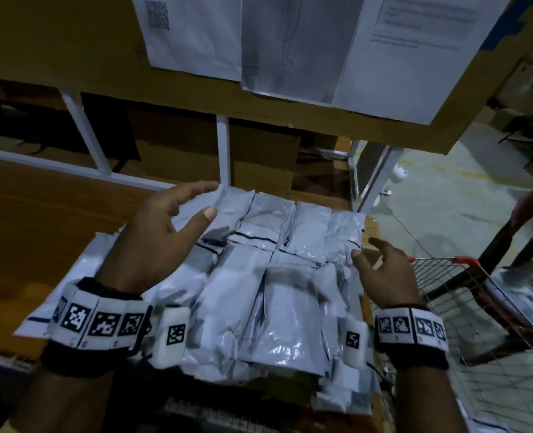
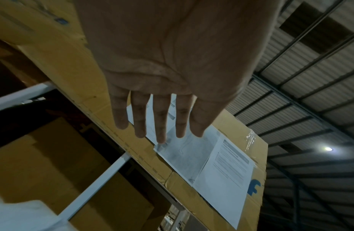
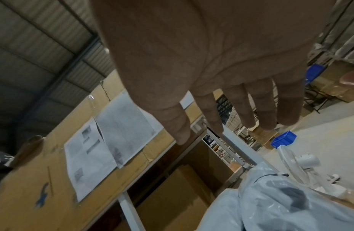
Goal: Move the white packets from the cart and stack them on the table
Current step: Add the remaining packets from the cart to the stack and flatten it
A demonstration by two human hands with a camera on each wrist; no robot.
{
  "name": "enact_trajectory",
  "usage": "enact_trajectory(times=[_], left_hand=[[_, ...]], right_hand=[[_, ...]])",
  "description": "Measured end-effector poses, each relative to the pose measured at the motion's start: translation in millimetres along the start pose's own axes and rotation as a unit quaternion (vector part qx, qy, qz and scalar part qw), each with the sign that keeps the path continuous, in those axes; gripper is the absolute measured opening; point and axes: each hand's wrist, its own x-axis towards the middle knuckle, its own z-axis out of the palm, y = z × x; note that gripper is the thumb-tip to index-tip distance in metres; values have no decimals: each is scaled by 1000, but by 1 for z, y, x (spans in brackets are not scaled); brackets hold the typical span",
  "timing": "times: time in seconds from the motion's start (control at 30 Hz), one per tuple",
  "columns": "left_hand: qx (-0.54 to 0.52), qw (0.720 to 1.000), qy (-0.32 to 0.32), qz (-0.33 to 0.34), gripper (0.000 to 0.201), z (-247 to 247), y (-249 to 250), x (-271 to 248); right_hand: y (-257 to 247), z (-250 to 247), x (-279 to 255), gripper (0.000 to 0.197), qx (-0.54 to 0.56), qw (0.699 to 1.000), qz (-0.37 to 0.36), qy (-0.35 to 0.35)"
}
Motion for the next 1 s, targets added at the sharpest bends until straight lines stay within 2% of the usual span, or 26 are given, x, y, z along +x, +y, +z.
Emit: enact_trajectory(times=[0.17, 0.5, 0.77, 1.0], left_hand=[[-26, 999, 23, -9, 35, -20, -7, -28], [-57, 997, 52, 6, 34, -78, -40, -67], [-66, 998, -2, 6, 36, -112, -74, -102], [-52, 996, -54, 38, 37, -92, -66, -120]], right_hand=[[-13, -17, -38, 45, 2, 1000, -2, -3], [-63, -7, -88, 47, 8, 1000, -9, 6], [-96, 26, -158, 43, 42, 999, -3, 26], [-80, 30, -218, 45, 50, 997, 13, 66]])
